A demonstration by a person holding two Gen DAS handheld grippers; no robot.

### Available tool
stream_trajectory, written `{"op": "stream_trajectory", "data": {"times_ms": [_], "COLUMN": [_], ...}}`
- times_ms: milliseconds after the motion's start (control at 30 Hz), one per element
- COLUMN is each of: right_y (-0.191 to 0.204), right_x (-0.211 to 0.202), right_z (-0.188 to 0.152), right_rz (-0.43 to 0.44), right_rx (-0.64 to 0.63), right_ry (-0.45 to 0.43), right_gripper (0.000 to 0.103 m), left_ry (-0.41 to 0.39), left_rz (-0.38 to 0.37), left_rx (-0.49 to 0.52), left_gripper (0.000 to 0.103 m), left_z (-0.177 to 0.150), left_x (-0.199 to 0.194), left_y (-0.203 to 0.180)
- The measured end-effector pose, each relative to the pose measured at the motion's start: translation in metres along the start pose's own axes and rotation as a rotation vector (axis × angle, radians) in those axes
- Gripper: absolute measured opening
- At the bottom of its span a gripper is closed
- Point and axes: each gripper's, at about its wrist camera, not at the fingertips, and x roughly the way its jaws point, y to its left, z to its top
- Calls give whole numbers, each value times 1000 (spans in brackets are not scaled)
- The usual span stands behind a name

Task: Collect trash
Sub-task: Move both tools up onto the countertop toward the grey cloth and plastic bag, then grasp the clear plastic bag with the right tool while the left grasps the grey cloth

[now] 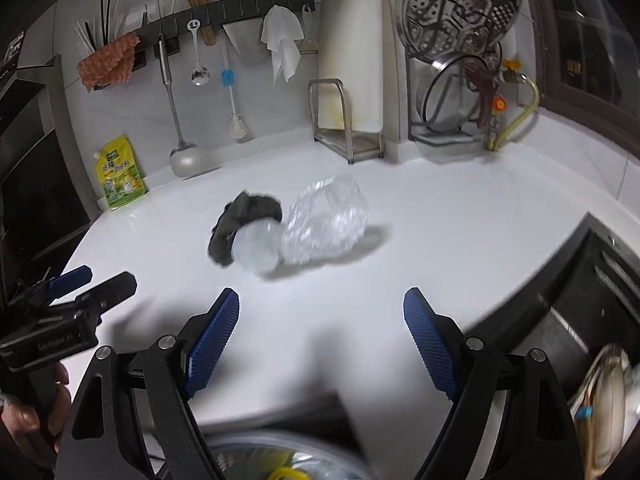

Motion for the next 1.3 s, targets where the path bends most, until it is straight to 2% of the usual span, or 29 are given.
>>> {"op": "stream_trajectory", "data": {"times_ms": [167,300,567,900,967,1000,1033,1067,1233,1300], "right_y": [3,6,18,32,33,33,34,33,26,19], "right_x": [25,56,80,116,122,126,129,131,131,129], "right_z": [23,36,39,37,37,36,35,34,36,38], "right_rz": [10,40,82,60,67,76,82,88,124,129], "right_rx": [-21,-12,-40,-93,-101,-103,-104,-106,-92,-81], "right_ry": [16,75,100,175,198,220,234,243,249,244], "right_gripper": [81,81,81,80,71,58,50,48,25,20], "left_ry": [-26,-22,-17,11,14,16,18,20,25,34], "left_rz": [20,41,74,74,74,70,66,61,47,39], "left_rx": [24,22,11,-10,-9,-9,-9,-8,-2,-8], "left_gripper": [97,97,97,97,96,96,96,96,97,97], "left_z": [22,31,27,26,26,26,26,27,31,33], "left_x": [16,31,40,50,51,51,51,52,57,61], "left_y": [-6,-5,8,12,11,10,9,7,-3,-7]}}
